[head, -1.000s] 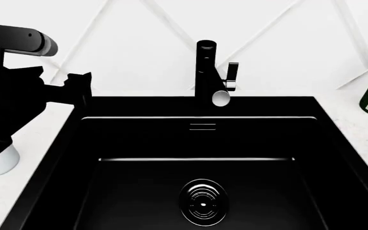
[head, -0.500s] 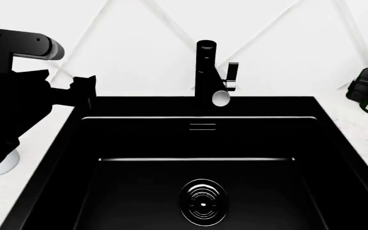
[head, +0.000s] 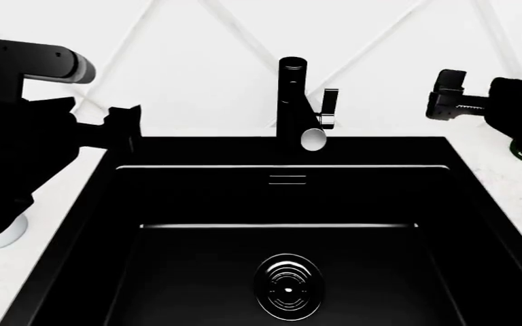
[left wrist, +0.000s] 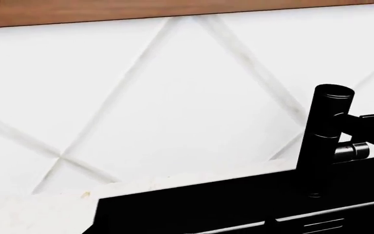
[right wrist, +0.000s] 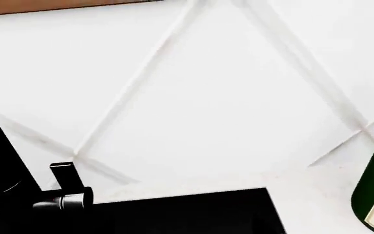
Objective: Pick the cup and bowl from the sink and place them on the counter for drying.
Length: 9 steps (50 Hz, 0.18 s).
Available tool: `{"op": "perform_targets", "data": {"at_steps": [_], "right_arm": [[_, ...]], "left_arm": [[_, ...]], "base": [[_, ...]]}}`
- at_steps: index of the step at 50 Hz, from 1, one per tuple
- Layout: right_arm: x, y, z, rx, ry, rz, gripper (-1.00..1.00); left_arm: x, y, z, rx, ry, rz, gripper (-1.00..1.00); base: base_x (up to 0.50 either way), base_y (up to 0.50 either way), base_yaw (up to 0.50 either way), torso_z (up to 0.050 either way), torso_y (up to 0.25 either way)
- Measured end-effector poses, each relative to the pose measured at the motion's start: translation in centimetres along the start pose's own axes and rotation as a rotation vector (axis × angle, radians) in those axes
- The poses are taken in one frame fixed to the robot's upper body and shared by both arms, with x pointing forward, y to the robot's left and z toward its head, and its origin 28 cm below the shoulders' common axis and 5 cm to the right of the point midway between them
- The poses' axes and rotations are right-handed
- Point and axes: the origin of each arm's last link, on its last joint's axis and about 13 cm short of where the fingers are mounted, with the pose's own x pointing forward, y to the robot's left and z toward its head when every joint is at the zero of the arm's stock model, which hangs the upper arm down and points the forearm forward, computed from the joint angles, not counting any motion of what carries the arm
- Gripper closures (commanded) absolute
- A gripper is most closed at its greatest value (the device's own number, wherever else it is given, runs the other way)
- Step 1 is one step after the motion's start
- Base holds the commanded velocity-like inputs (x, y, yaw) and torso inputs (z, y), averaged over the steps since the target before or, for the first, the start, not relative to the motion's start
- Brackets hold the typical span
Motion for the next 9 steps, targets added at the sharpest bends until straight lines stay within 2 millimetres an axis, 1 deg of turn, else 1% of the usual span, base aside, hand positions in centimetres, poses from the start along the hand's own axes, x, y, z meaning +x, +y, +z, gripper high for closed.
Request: {"op": "perform_targets", "data": {"at_steps": [9], "right_arm": [[0.4, 1.1, 1.2, -0.05, -0.03, 0.031, -1.0]], "left_arm": [[0.3, -0.1, 0.4, 0.002, -0.011, -0.006, -1.0]], "base": [[0.0, 0.0, 0.0, 0.0, 0.0]]}}
